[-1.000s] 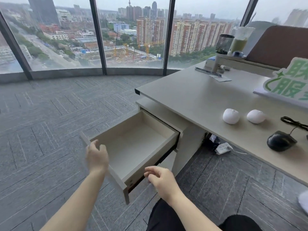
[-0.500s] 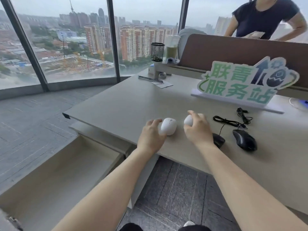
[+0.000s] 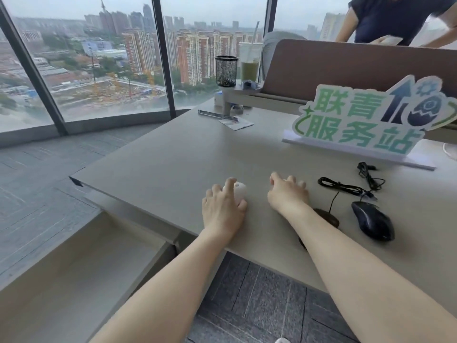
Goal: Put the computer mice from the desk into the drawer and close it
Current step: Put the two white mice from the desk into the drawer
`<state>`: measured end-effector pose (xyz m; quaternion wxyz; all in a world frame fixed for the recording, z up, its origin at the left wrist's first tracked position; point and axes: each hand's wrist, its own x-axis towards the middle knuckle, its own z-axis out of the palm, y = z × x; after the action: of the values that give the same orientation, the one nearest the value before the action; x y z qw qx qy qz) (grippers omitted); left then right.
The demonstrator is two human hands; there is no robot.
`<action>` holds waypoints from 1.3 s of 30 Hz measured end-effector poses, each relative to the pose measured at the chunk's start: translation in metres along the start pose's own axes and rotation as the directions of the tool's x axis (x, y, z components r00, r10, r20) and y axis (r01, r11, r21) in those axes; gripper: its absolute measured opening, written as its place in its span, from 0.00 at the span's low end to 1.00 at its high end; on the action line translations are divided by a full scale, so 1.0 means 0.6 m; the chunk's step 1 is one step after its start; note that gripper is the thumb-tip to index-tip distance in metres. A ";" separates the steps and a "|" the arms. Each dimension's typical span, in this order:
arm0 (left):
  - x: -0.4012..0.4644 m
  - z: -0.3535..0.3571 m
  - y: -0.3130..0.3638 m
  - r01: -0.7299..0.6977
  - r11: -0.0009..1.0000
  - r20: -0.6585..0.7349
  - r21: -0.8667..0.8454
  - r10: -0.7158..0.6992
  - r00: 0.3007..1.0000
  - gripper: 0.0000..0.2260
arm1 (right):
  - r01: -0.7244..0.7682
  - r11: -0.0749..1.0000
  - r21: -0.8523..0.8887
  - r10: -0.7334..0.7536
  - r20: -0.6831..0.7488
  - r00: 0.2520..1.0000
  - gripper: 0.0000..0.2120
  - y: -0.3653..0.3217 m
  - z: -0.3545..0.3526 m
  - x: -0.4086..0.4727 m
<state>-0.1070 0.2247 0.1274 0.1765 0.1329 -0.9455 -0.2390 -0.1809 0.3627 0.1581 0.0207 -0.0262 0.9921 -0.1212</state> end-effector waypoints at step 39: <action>-0.131 -0.079 -0.591 0.643 0.760 0.010 -0.097 -0.645 0.764 0.20 | 0.455 0.889 0.050 -0.438 0.378 0.815 0.22 -0.468 0.378 -0.204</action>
<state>0.0418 -0.0696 -0.0317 0.1011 0.4439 -0.8277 -0.3281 -0.0349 0.0434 0.0103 0.1823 -0.2815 0.9374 -0.0940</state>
